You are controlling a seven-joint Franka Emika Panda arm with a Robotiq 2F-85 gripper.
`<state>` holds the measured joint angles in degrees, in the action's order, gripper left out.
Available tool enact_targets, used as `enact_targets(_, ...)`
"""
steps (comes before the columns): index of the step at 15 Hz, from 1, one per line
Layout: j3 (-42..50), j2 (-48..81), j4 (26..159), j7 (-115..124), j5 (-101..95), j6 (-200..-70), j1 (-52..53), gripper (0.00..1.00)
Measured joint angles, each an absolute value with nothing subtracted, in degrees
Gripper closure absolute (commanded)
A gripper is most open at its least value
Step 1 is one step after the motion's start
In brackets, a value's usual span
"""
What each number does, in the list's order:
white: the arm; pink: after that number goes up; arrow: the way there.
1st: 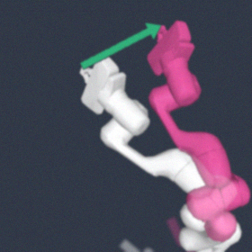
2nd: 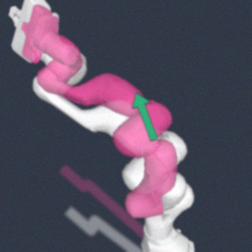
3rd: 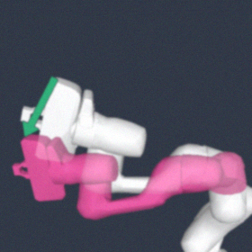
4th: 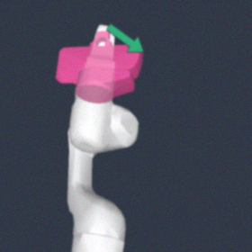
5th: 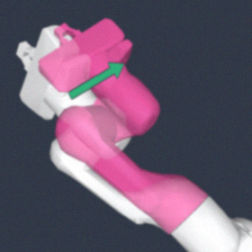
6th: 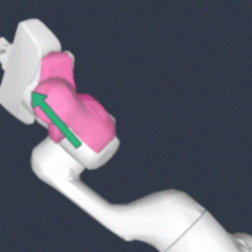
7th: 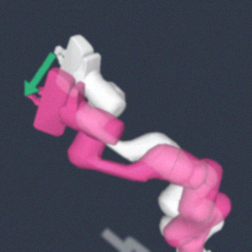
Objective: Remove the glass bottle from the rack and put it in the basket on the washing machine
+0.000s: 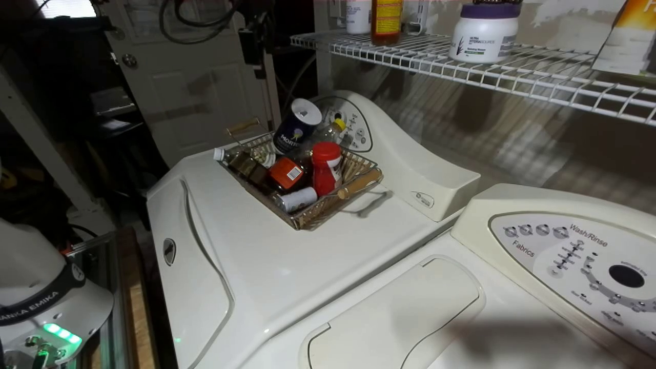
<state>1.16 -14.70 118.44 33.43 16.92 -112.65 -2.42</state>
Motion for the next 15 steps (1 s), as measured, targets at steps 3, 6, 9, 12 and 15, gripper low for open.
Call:
enact_targets(3, 1.2, -10.4, 112.1, 40.3, 20.6, -111.6, -2.5, 0.0)
enact_targets(6, 1.5, -6.8, 107.1, 44.5, 24.3, -112.0, -2.5, 0.0)
enact_targets(9, 1.5, -5.2, 105.3, 44.6, 24.3, -112.4, -2.5, 0.0)
enact_targets(12, 1.5, -5.0, 105.1, 44.7, 24.4, -112.4, -2.5, 0.0)
enact_targets(15, 1.7, -5.0, 105.3, 45.1, 25.8, -112.5, -2.5, 0.0)
